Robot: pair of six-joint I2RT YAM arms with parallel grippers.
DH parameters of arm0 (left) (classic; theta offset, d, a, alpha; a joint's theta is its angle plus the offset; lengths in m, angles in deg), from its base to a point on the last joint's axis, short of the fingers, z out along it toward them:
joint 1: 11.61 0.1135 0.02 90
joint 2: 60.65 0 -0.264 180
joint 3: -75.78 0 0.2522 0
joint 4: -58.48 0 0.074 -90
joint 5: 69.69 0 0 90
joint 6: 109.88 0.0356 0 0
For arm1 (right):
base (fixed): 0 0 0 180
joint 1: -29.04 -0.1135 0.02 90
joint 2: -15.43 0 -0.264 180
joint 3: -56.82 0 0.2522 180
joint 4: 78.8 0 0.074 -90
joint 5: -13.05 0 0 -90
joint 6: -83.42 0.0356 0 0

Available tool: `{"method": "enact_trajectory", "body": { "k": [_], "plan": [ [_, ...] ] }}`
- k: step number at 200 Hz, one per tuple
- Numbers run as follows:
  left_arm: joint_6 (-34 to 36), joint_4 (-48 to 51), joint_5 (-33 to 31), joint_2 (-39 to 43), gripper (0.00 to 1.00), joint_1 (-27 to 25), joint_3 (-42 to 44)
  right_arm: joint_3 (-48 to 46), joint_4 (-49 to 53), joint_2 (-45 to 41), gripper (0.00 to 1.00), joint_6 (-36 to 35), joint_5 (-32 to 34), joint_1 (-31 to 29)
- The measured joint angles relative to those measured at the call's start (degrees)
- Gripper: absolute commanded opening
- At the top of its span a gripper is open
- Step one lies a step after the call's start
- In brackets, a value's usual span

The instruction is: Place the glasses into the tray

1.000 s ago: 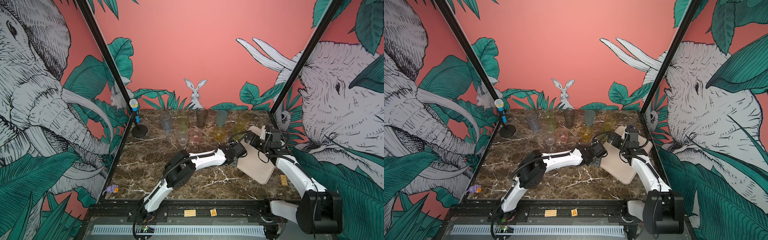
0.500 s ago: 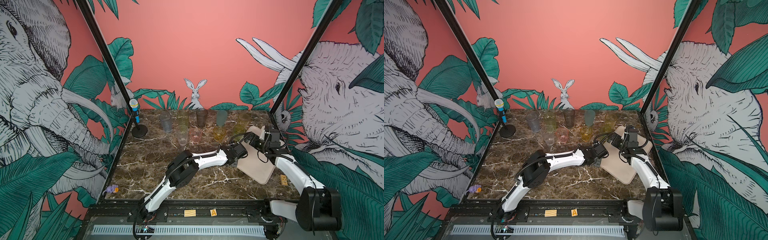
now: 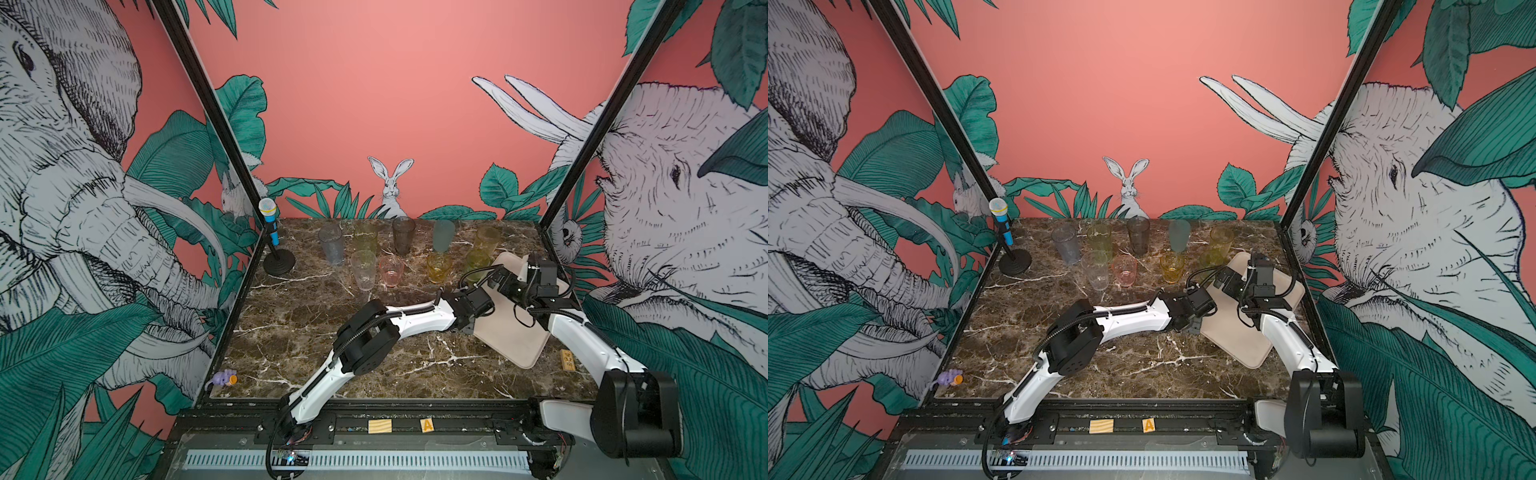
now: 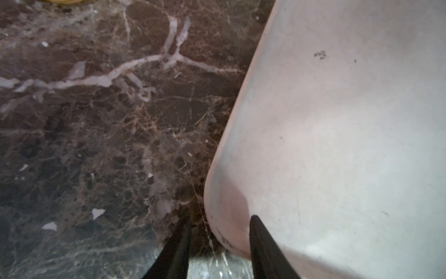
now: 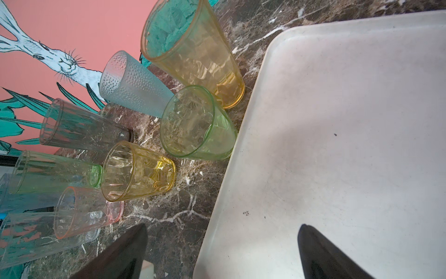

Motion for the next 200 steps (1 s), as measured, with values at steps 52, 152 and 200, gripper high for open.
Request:
{"method": "enact_trajectory", "body": {
  "k": [52, 152, 200],
  "plan": [
    [-0.9, -2.9, 0.5, 0.7, 0.28, 1.3, 2.6, -0.1, -1.1, 1.4, 0.99, 0.5, -0.3, 0.0],
    [-2.4, -3.5, 0.4, 5.2, 0.06, 3.6, 9.6, -0.1, -1.3, 1.7, 0.99, 1.0, -0.9, 0.0],
    [-2.1, -3.2, 0.6, 7.8, 0.02, 5.0, 13.2, -0.1, -1.3, 1.7, 0.99, 1.1, -0.9, 0.0]
  ]
}}
